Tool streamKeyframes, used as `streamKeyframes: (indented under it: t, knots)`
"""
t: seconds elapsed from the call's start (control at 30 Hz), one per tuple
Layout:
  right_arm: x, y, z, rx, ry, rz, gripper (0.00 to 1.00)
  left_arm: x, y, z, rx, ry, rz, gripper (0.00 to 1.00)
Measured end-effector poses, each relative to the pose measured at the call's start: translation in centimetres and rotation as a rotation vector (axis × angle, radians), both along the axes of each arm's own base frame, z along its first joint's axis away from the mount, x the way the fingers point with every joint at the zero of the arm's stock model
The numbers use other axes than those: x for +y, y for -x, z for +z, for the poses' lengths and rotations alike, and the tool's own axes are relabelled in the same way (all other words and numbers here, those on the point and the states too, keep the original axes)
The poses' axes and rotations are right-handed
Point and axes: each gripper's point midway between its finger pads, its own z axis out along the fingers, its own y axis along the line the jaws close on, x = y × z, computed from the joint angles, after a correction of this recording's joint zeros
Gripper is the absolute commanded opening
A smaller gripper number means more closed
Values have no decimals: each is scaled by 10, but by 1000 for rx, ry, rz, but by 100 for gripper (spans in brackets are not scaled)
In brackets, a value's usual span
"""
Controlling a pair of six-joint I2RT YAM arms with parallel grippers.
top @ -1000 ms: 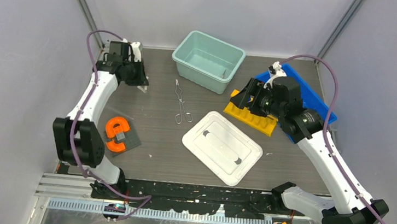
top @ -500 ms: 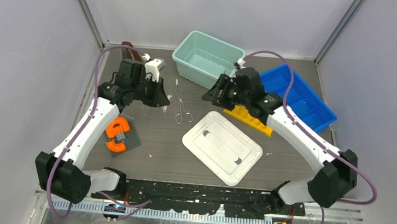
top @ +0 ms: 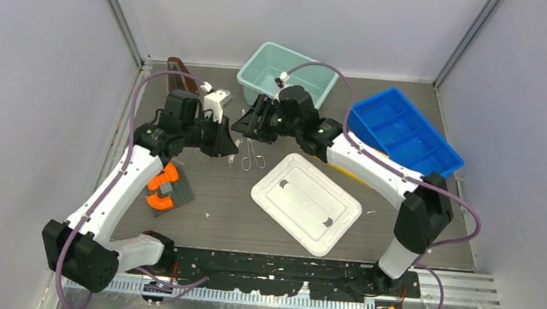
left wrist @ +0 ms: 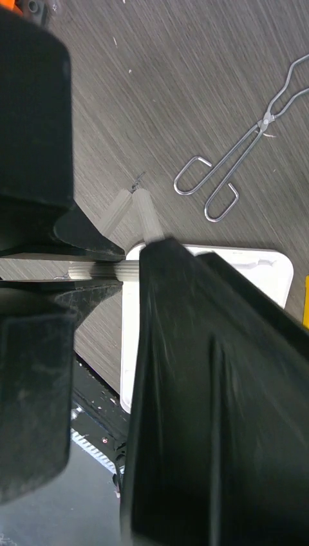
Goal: Organize the chemistry lab equipment
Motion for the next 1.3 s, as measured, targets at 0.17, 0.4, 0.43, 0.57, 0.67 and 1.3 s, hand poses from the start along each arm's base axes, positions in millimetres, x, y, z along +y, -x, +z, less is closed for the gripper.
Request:
streamKeyframes:
  t: [0.17, 0.4, 0.43, 0.57, 0.67, 1.3]
  knots:
    - [10, -1, -34, 72, 37, 4, 42, 0, 0, -1, -3, -3, -3, 0]
    - [11, -1, -38, 88, 39, -1, 18, 0, -1, 0, -19, -1, -1, 0]
    - [11, -1, -38, 88, 38, 0, 13, 0, -1, 0, -18, -1, -1, 0]
    - [11, -2, -36, 82, 33, -4, 1, 0, 0, 0, -15, -1, -2, 5]
    - [12, -2, -36, 81, 31, -4, 1, -1, 0, -1, -16, -2, -4, 18]
    - [-105, -122, -25, -38, 133, -322, 1, 6, 6, 4, -61, -1, 31, 100]
